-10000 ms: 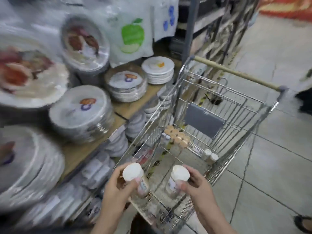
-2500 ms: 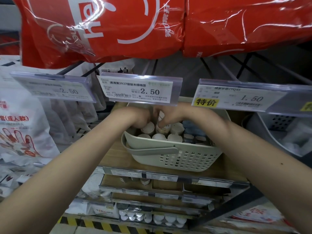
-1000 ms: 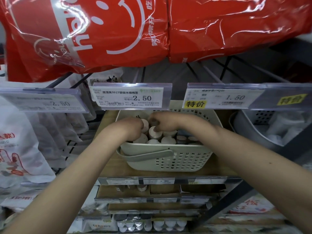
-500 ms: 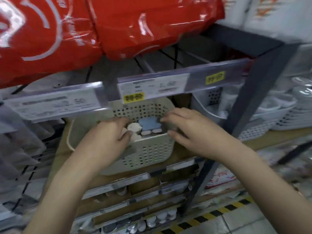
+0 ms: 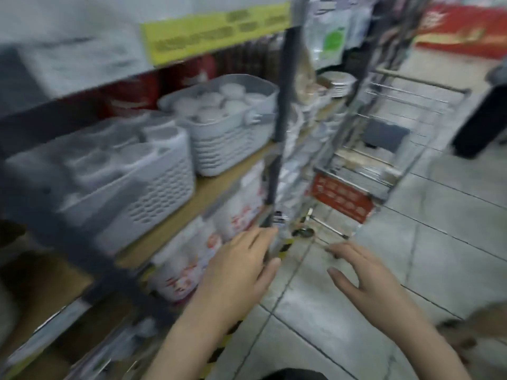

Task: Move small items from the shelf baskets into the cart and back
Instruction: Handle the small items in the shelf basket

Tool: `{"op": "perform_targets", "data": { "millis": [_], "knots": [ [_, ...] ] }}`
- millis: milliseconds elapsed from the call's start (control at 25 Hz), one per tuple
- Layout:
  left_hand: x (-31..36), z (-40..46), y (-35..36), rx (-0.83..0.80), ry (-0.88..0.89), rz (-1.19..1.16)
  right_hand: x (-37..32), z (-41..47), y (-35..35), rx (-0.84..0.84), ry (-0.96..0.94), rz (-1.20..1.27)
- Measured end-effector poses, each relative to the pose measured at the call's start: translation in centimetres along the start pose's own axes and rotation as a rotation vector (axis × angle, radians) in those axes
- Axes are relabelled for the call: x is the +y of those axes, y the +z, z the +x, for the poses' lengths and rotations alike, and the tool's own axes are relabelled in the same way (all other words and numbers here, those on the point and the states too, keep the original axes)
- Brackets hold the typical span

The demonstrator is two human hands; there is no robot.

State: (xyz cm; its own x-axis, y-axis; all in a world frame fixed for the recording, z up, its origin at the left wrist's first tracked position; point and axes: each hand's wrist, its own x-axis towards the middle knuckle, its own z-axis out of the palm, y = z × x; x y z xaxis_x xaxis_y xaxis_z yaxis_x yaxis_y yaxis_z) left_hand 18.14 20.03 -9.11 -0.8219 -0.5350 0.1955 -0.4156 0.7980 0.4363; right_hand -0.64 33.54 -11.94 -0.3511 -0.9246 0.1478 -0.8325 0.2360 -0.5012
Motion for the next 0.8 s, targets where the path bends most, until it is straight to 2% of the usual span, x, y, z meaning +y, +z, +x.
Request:
{"op": "perform_targets", "data": {
  "millis": [160, 280, 360, 600, 800],
  "knots": [
    [1.9, 5.9, 8.4, -0.273, -0.056, -0.171, 9.2, -4.6, -0.3, -0.085, 0.425, 0.057],
    [1.9, 8.6, 12.6, -0.446, -0.140, -0.276, 12.8, -5.5, -0.3, -0.113, 0.567, 0.164],
    [1.2, 10.9, 13.9, -0.507, -0.166, -0.287, 14.3, -3.9, -0.3, -0.130, 0.611, 0.207],
    [-0.9, 23.3, 17.6, -0.486, -0.288, -0.266, 21.3, 6.1, -2.0, -0.104, 0.616, 0.281],
    [0.6, 36.9, 21.5, -0.511, -0.194, -0.254, 30.3, 11.6, -5.2, -0.056, 0.726, 0.294]
  ]
}}
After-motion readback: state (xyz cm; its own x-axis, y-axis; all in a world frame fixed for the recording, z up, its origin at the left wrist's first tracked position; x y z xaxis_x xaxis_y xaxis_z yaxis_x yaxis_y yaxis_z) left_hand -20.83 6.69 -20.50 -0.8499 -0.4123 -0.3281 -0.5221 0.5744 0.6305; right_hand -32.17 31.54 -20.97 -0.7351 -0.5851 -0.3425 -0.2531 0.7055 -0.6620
